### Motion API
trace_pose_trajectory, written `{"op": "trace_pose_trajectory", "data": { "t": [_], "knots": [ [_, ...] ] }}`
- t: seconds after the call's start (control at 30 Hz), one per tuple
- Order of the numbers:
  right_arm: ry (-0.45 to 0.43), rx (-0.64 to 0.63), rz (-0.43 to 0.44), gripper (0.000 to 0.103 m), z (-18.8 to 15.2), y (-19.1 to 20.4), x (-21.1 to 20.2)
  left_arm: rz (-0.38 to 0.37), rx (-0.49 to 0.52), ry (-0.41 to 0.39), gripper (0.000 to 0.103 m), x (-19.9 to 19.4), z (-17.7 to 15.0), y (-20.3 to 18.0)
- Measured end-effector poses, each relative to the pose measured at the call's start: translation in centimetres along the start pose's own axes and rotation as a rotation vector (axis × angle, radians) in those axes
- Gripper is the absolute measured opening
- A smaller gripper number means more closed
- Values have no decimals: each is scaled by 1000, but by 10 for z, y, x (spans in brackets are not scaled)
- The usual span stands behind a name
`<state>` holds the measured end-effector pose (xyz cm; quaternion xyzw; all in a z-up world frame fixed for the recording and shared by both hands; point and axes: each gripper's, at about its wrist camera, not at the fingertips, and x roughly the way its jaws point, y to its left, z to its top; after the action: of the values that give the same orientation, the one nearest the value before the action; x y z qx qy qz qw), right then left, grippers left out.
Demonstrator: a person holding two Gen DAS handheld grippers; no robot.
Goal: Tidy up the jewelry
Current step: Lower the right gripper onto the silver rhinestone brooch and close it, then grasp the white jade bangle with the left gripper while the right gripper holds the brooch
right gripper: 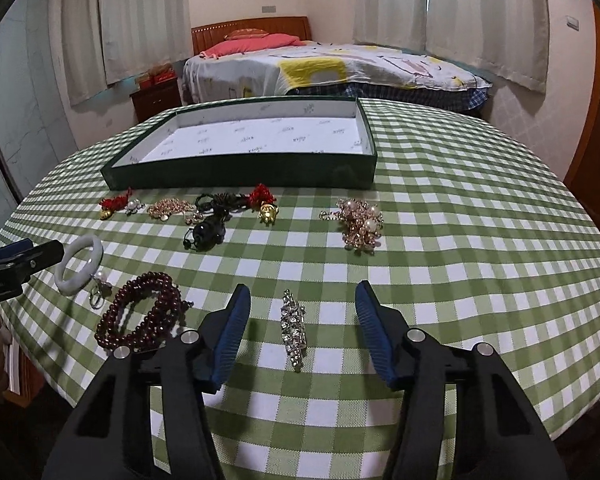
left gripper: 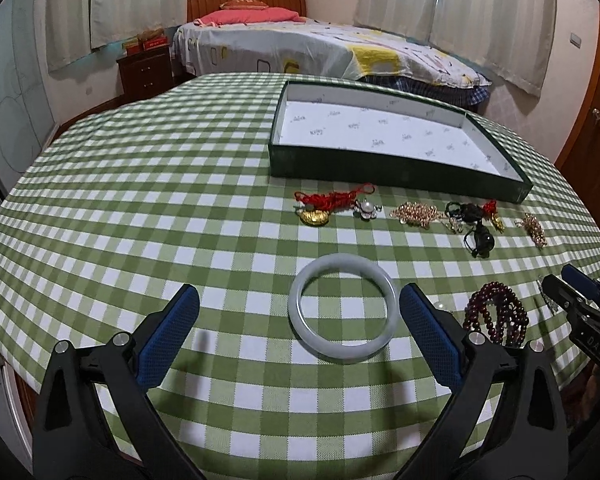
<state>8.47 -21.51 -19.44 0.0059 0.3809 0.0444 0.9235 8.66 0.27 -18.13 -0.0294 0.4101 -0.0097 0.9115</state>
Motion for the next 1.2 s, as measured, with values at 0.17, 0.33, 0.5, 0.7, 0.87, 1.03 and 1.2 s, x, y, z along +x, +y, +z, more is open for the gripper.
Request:
{"op": "trace_pose_trajectory", "data": {
  "t": [0.17,0.33,0.5,0.7,0.87,1.03,1.2],
  "knots": [
    [31,10,22,40,-3,-3,7,-4,7,10,97,5,-1,-2],
    [36,-3,38,24,-5,-2,6,-5,13,15,97,6,-1,-4],
    [40,-12,53,13,-5,-1,5,-9,17,20,97,8,-4,-8],
    [40,-10,57,13,-5,-1,5,-20,14,40,90,13,-5,-9],
    [40,-16,54,13,-5,-2,5,-34,20,48,90,16,-4,-13],
    [40,-16,55,13,-5,-2,5,-32,34,60,90,24,-1,-18],
    [39,-15,55,13,-5,-1,5,-22,45,63,90,32,-1,-20]
  ]
}}
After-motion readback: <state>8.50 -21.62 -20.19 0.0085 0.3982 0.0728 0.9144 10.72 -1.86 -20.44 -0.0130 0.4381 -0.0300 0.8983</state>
